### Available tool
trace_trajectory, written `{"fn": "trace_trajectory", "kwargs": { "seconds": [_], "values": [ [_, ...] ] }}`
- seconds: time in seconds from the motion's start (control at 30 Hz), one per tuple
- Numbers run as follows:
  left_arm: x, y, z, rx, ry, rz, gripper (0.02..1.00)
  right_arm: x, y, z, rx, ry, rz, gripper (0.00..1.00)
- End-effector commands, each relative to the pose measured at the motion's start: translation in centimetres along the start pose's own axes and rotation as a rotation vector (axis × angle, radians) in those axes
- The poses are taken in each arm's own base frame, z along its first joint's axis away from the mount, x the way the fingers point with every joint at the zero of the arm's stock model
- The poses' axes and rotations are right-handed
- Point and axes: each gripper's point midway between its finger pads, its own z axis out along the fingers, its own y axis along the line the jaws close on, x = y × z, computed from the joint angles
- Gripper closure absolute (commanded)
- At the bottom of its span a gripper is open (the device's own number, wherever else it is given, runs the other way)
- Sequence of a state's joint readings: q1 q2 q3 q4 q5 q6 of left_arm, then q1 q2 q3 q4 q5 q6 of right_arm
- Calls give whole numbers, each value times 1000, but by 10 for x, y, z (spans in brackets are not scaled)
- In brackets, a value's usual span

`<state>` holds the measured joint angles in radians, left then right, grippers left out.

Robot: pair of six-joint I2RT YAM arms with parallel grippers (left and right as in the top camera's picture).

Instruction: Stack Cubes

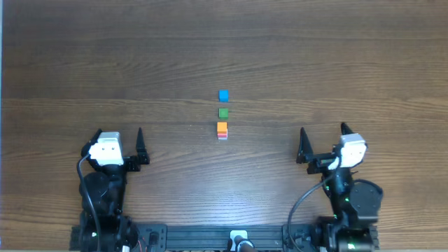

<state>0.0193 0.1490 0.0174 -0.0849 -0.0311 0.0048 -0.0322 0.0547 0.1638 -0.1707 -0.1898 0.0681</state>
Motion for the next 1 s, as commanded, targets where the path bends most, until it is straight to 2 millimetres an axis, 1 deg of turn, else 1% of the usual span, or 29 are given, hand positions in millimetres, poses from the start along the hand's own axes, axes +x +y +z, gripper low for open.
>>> {"fn": "trace_trajectory", "kwargs": {
  "seconds": [0.03, 0.1, 0.13, 0.23, 0.3, 0.37, 0.43, 0.47, 0.53, 0.67, 0.7, 0.77, 0.9, 1.0],
  "values": [
    [3, -1, 1, 10, 7, 16, 18, -91, 16, -12, -43, 21, -42, 9],
    [3, -1, 1, 10, 7, 17, 18, -113, 17, -11, -40, 87, -28, 9],
    [3, -1, 1, 10, 7, 16, 18, -130, 18, -7, -39, 145, -5, 7],
    [3, -1, 1, 10, 7, 17, 18, -153, 24, 5, -65, 222, 41, 9],
    [3, -1, 1, 10, 7, 17, 18, -162, 34, 16, -111, 267, 47, 9],
    [3, -1, 1, 10, 7, 17, 20, -167, 49, 30, -167, 313, 43, 7],
    [3, -1, 1, 10, 4, 16, 20, -167, 68, 44, -220, 364, 29, 7],
    [1, -1, 0, 10, -3, 16, 18, -166, 75, 48, -233, 381, 27, 7],
    [-1, -1, 0, 10, -13, 16, 18, -160, 93, 61, -249, 436, 5, 7],
    [-7, -1, -2, 10, -38, 16, 18, -137, 131, 88, -239, 535, -43, 7],
    [-10, -1, -3, 10, -51, 15, 18, -126, 147, 97, -245, 572, -45, 7],
    [-14, -1, -5, 9, -71, 15, 18, -109, 165, 110, -246, 630, -18, 7],
    [-19, -1, -6, 9, -93, 15, 18, -74, 188, 129, -234, 755, 15, 9],
    [-22, -1, -8, 10, -110, 14, 18, -50, 201, 137, -224, 832, 13, 7]
  ]
}}
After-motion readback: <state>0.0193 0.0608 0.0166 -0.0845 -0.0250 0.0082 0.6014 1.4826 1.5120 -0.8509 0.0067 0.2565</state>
